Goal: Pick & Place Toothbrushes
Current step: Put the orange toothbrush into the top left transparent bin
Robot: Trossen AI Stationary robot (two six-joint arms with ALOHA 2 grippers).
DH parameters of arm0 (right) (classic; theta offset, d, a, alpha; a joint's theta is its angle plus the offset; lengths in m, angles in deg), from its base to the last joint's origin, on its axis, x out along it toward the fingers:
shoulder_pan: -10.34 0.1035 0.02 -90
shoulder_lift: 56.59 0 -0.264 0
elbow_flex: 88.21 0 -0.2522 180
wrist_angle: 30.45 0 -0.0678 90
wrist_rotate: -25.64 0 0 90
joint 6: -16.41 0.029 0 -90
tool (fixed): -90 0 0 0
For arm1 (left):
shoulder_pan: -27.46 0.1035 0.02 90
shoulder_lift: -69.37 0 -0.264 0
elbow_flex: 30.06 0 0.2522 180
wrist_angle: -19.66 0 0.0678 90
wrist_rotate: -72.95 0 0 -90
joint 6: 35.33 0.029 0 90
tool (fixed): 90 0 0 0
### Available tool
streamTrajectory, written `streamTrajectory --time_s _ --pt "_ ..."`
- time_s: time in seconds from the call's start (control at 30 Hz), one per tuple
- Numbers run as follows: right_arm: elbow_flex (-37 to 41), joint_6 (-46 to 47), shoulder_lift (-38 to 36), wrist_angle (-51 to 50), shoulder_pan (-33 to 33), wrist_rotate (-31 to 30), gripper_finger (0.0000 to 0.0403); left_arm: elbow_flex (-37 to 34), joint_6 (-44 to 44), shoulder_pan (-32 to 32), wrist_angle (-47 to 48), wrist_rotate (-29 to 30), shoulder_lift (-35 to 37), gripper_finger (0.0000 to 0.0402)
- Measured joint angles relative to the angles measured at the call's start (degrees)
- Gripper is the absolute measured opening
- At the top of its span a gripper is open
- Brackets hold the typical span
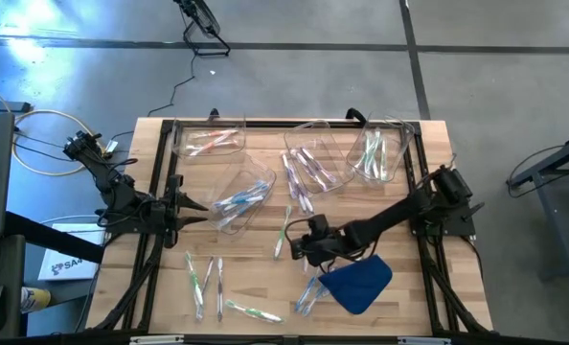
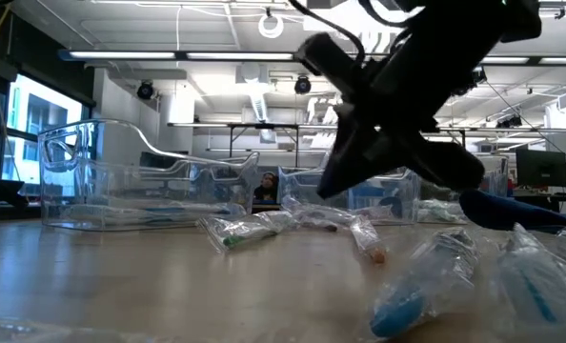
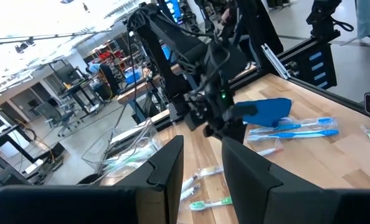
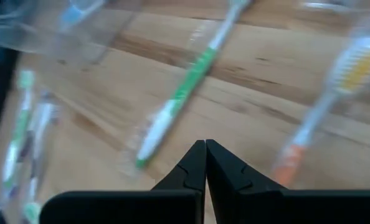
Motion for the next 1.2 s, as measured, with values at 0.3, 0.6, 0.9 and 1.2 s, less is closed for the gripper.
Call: streamTrajectory --time_s 0.3,0.6,0.9,1.2 --pt "0.02 2.85 0.02 -8.26 -1.22 4.9 0.0003 0.0 0.02 0.0 0.02 0.0 0.0 0.0106" --pt "0.02 2.13 0.04 -8.42 -1.28 4.78 0.0003 0.0 0.0 0.0 0.02 0.02 0.0 0.0106" --pt "0.02 1.1 0.07 -7.35 -1.28 7.15 0.0003 0.0 0.02 0.0 0.02 0.02 0.0 0.0106" --pt "-0.07 0.87 3.03 -5.32 -1.3 8.54 0.0003 0.0 0.0 0.0 0.02 0.02 0.02 0.0106"
